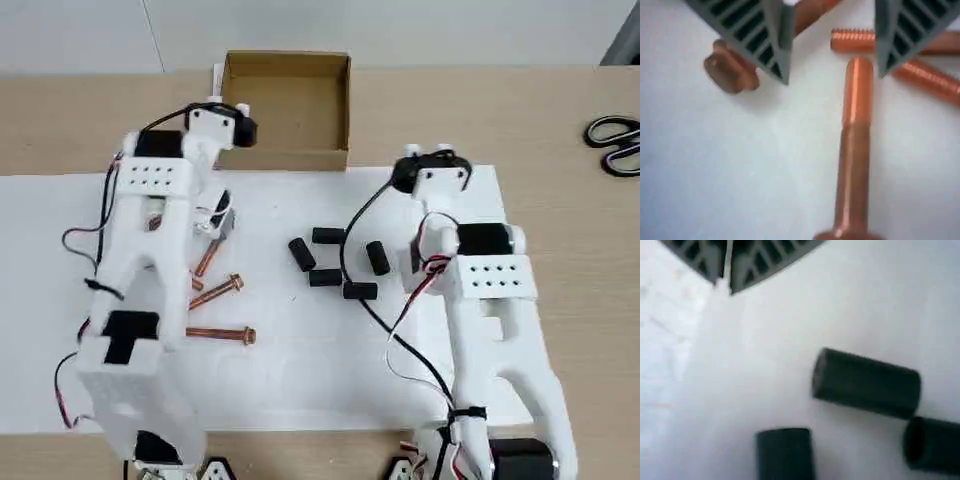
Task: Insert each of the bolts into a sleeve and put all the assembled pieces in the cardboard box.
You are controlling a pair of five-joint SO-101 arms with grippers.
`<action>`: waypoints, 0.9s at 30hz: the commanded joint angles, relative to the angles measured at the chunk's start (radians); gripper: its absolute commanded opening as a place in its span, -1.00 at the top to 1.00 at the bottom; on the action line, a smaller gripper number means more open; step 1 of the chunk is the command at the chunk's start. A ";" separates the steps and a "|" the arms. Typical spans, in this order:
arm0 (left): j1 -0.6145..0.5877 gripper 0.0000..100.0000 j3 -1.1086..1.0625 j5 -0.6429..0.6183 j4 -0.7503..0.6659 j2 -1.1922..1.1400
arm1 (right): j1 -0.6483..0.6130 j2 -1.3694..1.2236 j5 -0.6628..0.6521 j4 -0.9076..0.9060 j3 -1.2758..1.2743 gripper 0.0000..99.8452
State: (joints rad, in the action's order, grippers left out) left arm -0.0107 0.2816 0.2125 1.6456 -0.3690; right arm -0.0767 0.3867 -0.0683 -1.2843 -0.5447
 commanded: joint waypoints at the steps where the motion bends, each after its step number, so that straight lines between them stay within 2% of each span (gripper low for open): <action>1: 0.025 0.78 0.130 0.006 0.037 -0.040 | 0.050 0.002 -0.011 -0.018 0.041 0.99; 9: 0.005 0.78 0.242 0.006 0.063 -0.158 | 0.073 0.002 -0.011 -0.056 0.041 0.99; 27: -0.002 0.78 0.257 0.008 0.020 -0.279 | 0.073 0.002 -0.011 -0.054 0.041 0.99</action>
State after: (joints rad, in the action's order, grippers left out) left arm -0.0153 0.5025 0.2125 1.6916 -0.6590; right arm -0.0138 0.3867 -0.0683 -1.3318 -0.5447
